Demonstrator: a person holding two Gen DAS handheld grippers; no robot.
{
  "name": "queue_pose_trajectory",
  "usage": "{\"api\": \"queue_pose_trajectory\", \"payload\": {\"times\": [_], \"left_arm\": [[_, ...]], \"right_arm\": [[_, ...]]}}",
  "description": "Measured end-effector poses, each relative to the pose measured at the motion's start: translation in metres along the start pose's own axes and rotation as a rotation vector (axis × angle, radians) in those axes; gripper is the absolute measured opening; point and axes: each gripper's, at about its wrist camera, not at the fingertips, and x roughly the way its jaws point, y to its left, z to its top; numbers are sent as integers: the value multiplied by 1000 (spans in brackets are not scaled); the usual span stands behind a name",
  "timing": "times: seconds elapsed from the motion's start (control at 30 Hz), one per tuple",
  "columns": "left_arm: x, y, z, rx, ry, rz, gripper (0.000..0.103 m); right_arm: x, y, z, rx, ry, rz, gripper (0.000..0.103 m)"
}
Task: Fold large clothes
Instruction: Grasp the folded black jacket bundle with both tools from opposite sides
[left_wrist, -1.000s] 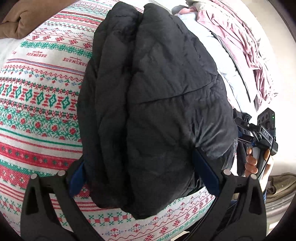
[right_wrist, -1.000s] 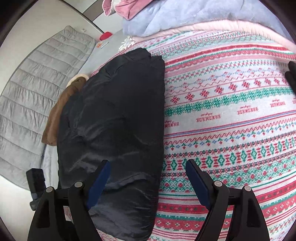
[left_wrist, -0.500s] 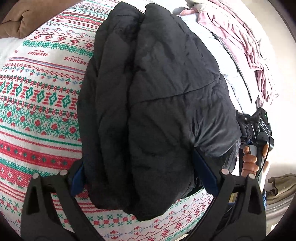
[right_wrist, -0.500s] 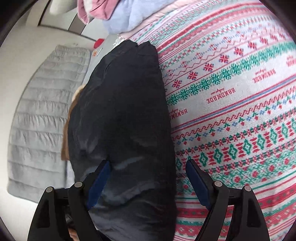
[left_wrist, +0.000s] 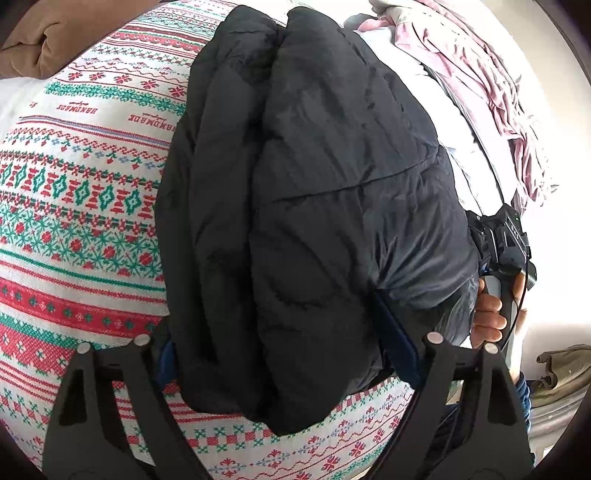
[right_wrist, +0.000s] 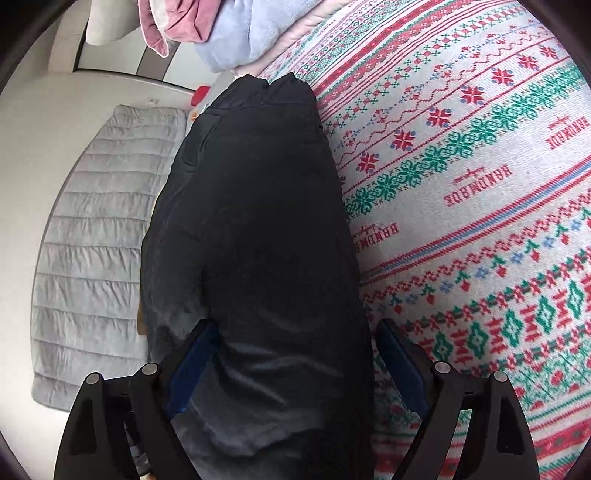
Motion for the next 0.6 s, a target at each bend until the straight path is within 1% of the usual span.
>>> {"api": "queue_pose_trajectory", "payload": {"times": [0.07,0.33,0.4,0.43,0.47,0.5,0.53,0.57,0.6], "left_arm": [[0,0,0,3,-1,0,85],[-2,3,-1,1,-3,1,84],[-2,0,-1,3,-4,7,82],[-2,-1,-1,5,-6,10,81],[-3,-2,-1,8,-10,13,77],[-4,-4,-1,12,-20,15,71],[-6,-5,-1,17,-31,17,67],[-8,-8,-2,26,-41,21,60],[-10,-10,-1,36,-50,27,53]], "right_arm": [[4,2,0,-9,-4,1,90],[16,23,-3,-70,-19,-41,91],[18,28,-6,-101,-16,-55,88],[20,31,-6,-110,-12,-56,84],[22,34,-6,-110,-9,-58,82],[23,35,-6,-110,-7,-57,80],[24,37,-6,-114,-5,-58,76],[23,37,-5,-116,-6,-61,71],[22,40,-6,-122,-9,-65,68]]}}
